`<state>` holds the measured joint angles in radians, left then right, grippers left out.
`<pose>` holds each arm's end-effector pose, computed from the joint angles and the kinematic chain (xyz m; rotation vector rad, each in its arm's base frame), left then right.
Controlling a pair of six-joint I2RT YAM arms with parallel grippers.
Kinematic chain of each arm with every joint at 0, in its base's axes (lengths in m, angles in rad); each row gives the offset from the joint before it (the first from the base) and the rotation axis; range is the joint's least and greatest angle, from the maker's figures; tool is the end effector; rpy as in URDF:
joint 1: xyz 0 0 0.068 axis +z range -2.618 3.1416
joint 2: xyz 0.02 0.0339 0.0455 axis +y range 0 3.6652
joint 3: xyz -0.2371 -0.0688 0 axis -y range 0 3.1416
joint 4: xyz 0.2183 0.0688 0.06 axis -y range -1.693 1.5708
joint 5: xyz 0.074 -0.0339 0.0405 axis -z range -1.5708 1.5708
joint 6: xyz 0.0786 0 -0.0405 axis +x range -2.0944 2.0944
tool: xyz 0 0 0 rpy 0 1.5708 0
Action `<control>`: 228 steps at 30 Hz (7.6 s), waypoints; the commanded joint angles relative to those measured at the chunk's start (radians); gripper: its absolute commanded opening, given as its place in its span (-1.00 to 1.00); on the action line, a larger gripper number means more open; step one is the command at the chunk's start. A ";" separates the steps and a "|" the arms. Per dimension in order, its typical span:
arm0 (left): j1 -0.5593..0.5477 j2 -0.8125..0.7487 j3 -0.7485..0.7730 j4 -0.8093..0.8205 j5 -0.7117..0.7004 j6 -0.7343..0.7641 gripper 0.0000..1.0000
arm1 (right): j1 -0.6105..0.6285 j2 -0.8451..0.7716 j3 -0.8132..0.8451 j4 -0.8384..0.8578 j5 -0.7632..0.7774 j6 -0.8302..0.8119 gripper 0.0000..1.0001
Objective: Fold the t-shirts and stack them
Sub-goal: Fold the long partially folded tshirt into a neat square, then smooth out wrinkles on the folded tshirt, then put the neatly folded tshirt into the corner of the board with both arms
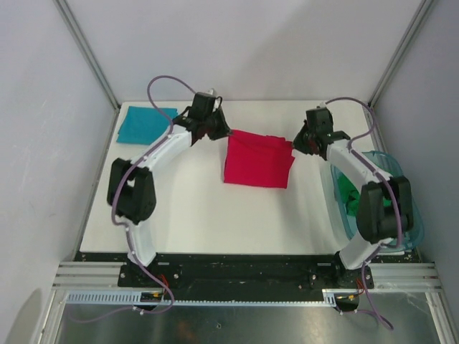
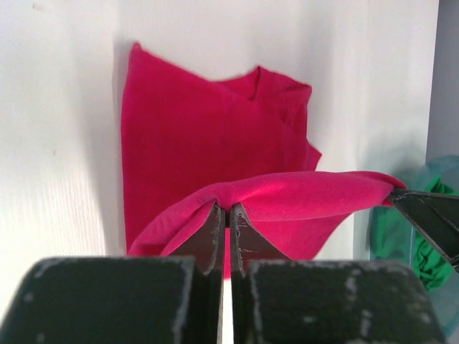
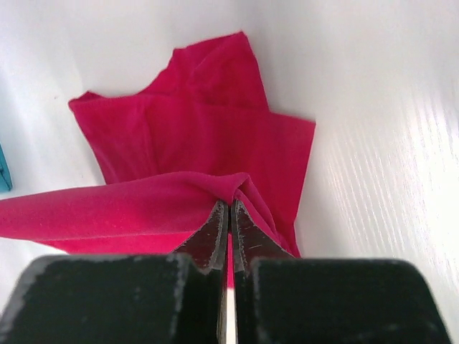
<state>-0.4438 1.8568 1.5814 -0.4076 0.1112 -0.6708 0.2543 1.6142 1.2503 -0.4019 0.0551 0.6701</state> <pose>0.3857 -0.1931 0.2433 -0.2043 2.3419 -0.7020 0.3549 0.0878 0.2231 0.5162 2.3122 0.3913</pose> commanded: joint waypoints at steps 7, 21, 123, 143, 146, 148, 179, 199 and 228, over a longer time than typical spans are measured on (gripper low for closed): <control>0.079 0.376 0.391 0.016 0.046 0.067 -1.00 | -0.085 0.400 0.303 0.171 -0.069 -0.035 -1.00; 0.122 0.420 0.339 0.077 -0.026 0.035 -1.00 | -0.063 0.611 0.563 0.138 -0.078 -0.038 -1.00; 0.184 0.240 -0.107 0.120 -0.011 0.102 -1.00 | 0.184 0.532 0.535 0.075 0.042 -0.279 -0.86; 0.188 0.272 -0.069 0.118 -0.006 0.088 -1.00 | 0.230 0.483 0.330 0.132 -0.043 -0.250 -0.94; 0.189 0.277 -0.066 0.118 -0.002 0.091 -1.00 | 0.207 0.512 0.354 0.137 -0.043 -0.234 -0.94; 0.190 0.280 -0.064 0.118 -0.003 0.094 -1.00 | 0.188 0.531 0.368 0.144 -0.043 -0.219 -0.94; 0.209 0.226 -0.022 0.118 0.121 0.139 -0.67 | 0.043 0.499 0.432 -0.007 -0.190 -0.088 -0.42; 0.356 0.097 0.014 -0.048 -0.369 0.324 -0.27 | 0.188 0.150 -0.081 0.044 -0.188 -0.116 -0.13; 0.355 0.515 0.395 -0.225 -0.499 0.527 -0.33 | 0.161 0.046 -0.179 0.025 -0.206 -0.129 -0.13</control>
<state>-0.0879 2.3524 1.9388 -0.6132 -0.3351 -0.1711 0.4152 1.6943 1.0840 -0.3908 -0.1349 0.5491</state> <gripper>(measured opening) 0.351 0.435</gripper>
